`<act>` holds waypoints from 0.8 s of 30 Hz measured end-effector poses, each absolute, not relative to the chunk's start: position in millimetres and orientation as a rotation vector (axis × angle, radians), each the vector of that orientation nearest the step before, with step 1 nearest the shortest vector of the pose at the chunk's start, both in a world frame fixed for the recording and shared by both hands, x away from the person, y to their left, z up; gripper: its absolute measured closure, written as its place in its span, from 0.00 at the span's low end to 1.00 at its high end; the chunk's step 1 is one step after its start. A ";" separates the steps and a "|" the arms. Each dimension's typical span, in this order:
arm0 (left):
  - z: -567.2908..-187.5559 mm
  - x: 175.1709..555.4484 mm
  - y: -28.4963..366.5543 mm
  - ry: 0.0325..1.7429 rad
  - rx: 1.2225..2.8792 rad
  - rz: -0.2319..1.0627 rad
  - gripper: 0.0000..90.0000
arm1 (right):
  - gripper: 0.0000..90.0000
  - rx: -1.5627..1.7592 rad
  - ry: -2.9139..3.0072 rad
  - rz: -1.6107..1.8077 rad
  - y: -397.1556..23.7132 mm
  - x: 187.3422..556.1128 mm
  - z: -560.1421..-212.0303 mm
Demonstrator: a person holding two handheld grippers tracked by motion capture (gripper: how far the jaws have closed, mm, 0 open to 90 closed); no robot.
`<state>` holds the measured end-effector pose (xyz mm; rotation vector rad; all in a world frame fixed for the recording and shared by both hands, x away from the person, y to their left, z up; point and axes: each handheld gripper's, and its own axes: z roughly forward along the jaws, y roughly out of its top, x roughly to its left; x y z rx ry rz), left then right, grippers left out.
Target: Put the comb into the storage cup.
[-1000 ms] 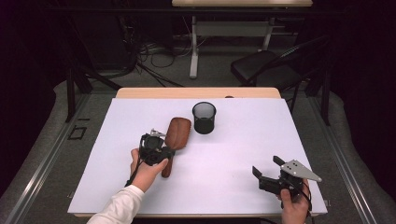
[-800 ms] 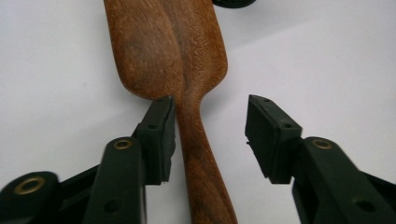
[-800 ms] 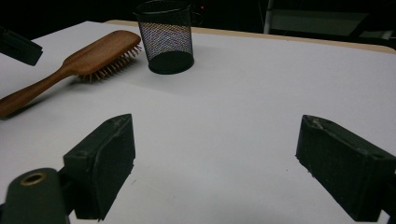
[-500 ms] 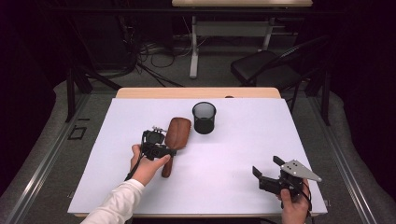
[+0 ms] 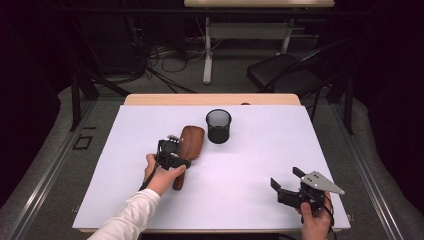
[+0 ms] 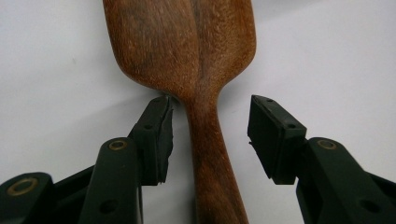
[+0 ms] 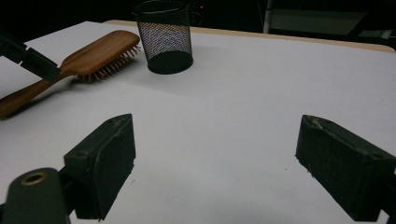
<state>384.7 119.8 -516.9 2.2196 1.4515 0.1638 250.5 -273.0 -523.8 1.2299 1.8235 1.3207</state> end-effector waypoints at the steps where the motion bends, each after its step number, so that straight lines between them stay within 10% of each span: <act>1: -518.2 385.2 118.7 1.457 2.224 0.164 0.56 | 0.13 1.229 1.823 1.322 -273.0 250.5 -523.8; 24: -532.9 396.5 111.1 1.540 2.233 0.142 0.66 | 0.14 1.229 1.831 1.318 -272.9 250.4 -523.7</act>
